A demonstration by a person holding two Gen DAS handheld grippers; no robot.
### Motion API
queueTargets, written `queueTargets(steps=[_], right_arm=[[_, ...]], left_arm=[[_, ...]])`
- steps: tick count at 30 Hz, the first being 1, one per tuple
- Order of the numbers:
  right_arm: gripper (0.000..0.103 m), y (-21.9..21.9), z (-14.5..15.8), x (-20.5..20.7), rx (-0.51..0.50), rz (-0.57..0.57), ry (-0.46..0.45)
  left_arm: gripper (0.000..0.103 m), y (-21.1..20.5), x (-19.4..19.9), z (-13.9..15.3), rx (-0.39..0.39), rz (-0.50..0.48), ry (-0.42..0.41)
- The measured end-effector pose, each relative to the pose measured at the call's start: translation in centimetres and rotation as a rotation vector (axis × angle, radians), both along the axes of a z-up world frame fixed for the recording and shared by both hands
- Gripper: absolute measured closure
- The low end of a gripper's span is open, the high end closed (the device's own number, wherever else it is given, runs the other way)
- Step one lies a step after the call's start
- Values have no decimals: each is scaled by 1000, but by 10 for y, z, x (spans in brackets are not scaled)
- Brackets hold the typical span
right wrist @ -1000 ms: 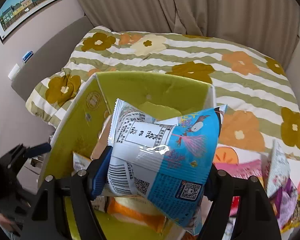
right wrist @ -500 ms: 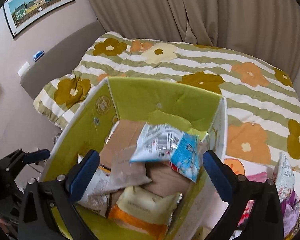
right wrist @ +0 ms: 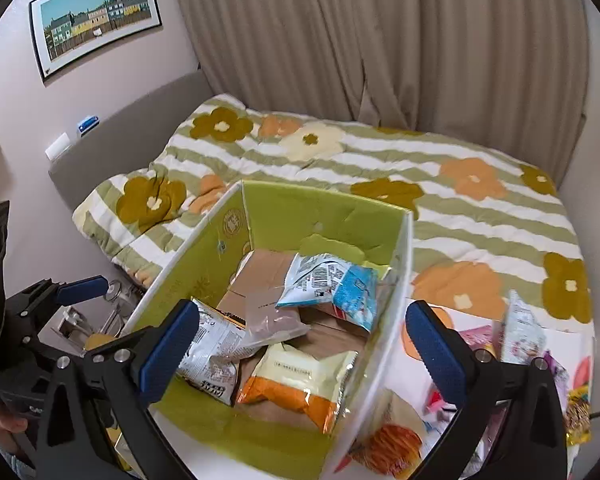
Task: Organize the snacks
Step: 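Move both tools back toward the remaining snacks, then grasp the purple bag with the right tool while the left tool grasps the cheese-stick bag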
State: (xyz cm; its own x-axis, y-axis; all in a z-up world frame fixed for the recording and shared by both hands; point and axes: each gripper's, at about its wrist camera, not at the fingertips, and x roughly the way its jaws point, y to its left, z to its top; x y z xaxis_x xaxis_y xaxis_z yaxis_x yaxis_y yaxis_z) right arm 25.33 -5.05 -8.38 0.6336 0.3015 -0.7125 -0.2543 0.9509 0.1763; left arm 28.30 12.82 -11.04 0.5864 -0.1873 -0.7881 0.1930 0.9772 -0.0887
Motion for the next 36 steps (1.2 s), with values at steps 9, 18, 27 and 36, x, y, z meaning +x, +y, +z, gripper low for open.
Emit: queueTargets(steps=[9, 18, 27, 36], right_arm=[[0, -33, 29, -61, -30, -154, -55], [0, -102, 40, -106, -83, -270, -64], [0, -176, 12, -120, -64, -224, -16], [0, -226, -45, -98, -4, -99, 94]], left_arm=[[2, -30, -34, 13, -70, -134, -20], [2, -103, -68, 21, -70, -223, -66], [2, -191, -83, -12, -31, -207, 2], [2, -251, -84, -80, 70, -99, 42]])
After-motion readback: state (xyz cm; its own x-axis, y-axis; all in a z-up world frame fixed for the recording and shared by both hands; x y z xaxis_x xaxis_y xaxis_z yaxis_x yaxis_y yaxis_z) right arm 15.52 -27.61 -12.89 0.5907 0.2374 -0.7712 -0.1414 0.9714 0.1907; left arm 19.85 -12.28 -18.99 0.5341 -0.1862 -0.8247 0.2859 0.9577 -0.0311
